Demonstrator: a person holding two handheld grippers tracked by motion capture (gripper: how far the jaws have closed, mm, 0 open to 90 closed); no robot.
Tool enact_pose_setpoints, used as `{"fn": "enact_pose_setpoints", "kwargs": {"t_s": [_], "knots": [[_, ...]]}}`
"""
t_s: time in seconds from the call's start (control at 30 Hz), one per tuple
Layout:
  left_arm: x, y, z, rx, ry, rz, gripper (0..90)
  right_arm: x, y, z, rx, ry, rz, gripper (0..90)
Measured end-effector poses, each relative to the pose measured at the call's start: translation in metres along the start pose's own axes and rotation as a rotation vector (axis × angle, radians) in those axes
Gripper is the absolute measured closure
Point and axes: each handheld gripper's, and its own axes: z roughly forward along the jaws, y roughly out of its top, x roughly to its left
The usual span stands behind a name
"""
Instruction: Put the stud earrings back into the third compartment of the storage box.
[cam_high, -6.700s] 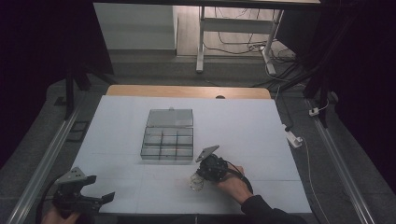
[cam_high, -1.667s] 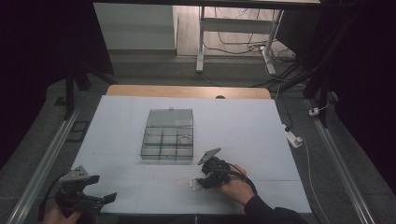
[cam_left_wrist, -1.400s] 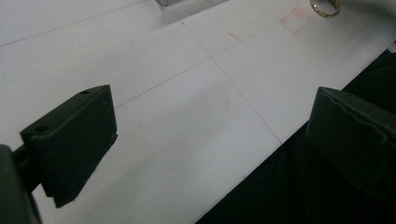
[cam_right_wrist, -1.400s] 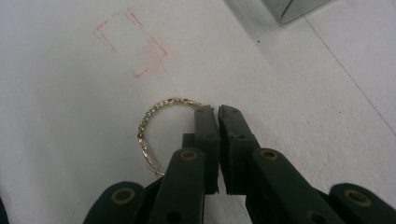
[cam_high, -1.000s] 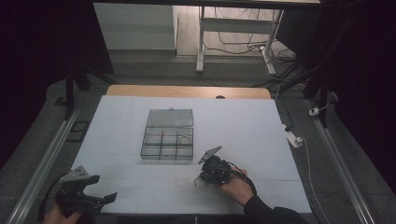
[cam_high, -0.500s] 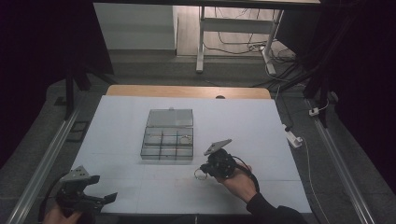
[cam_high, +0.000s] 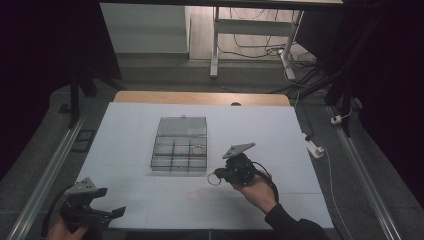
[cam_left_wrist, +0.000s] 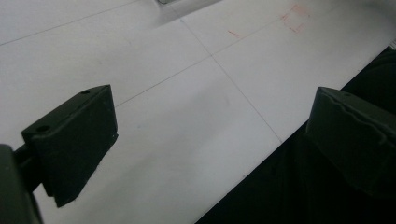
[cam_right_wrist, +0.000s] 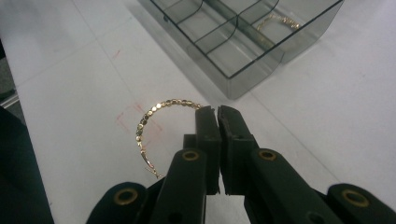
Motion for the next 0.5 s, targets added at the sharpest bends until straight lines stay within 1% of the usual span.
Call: {"fn": "enact_pose_setpoints", "kwargs": {"t_s": [0.17, 0.27, 0.37, 0.5], "knots": [[0.0, 0.0, 0.0, 0.0, 0.0, 0.0, 2.3, -0.003, 0.007, -0.004, -0.029, -0.01, 0.006, 87.2], [0.0, 0.0, 0.0, 0.0, 0.0, -0.001, 2.3, -0.007, 0.01, -0.004, -0.047, -0.003, 0.024, 87.2], [0.0, 0.0, 0.0, 0.001, 0.0, 0.0, 2.4, -0.008, 0.013, -0.004, -0.056, -0.004, 0.031, 87.2], [0.0, 0.0, 0.001, 0.002, -0.001, -0.001, 2.3, -0.011, 0.018, -0.005, -0.078, -0.008, 0.032, 87.2]]}}
